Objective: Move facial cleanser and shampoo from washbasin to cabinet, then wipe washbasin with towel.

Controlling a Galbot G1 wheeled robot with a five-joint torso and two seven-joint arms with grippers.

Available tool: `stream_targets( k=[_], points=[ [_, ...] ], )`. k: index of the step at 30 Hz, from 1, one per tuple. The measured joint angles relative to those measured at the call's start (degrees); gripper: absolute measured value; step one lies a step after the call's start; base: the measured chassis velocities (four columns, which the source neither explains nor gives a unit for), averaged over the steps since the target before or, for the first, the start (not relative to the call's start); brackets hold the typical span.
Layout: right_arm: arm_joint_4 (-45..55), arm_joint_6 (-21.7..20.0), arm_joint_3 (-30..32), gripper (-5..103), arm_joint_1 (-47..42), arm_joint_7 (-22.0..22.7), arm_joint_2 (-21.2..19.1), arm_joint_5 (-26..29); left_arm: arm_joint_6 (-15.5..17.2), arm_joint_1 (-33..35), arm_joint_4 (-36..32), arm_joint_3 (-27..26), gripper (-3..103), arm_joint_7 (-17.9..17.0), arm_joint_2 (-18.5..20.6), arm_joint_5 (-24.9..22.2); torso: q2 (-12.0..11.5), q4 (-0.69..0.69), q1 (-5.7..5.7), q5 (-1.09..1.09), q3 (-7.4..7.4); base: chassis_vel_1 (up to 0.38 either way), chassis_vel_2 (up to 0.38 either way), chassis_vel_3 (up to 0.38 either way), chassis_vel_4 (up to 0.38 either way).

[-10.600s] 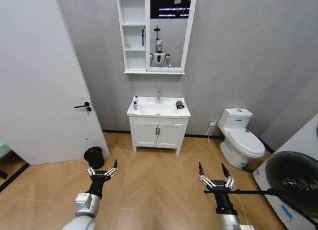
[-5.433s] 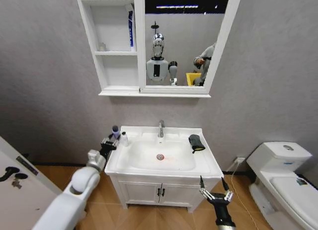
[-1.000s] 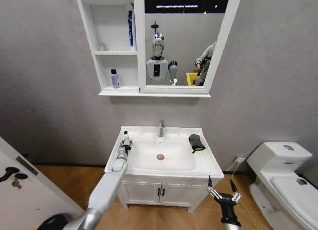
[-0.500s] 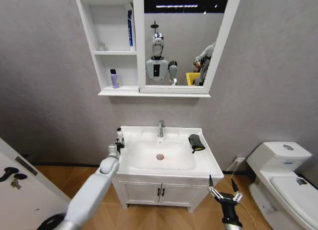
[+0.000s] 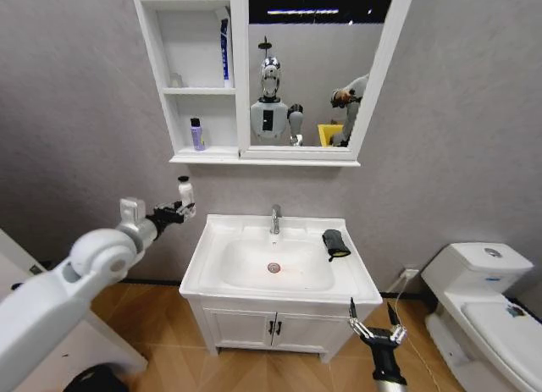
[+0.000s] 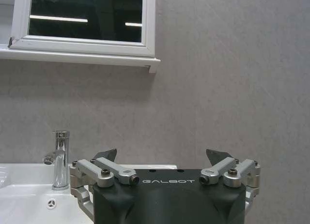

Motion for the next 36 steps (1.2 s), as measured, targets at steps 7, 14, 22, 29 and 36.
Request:
stream_targets(
  k=[7,14,22,29,36],
  points=[
    [-0.4,0.4,-0.2,100,-0.2,0.0,-0.1,-0.3,2.9,-24.9,13.4,13.9,30,-1.9,-7.0,-4.8,0.0,-0.01,0.01,0.01,0.01,0.000,0.000,0.000,0.000],
    [-0.6,0.5,0.1,100,0.3,0.1,-0.1,-0.1,2.3,-35.4,26.9,23.9,30,-0.8,-15.5,-1.0,0.0,0.00,0.02,0.00,0.01,0.000,0.000,0.000,0.000],
    [-1.3,0.8,0.4,100,0.3,0.4,0.0,0.7,0.5,-36.5,37.1,25.5,30,-0.6,-26.4,5.7,0.0,-0.02,0.03,0.01,0.02,0.000,0.000,0.000,0.000],
    [-1.9,1.2,0.9,100,0.4,0.6,0.2,1.3,-0.8,-37.6,48.0,25.3,30,2.7,-32.2,12.8,0.0,0.02,0.02,-0.02,0.01,0.000,0.000,0.000,0.000],
    [-2.5,1.6,1.5,100,0.5,0.7,0.1,2.1,-2.8,-37.4,52.5,24.4,30,5.6,-35.0,18.9,0.0,0.00,0.01,0.00,0.00,0.000,0.000,0.000,0.000]
  ],
)
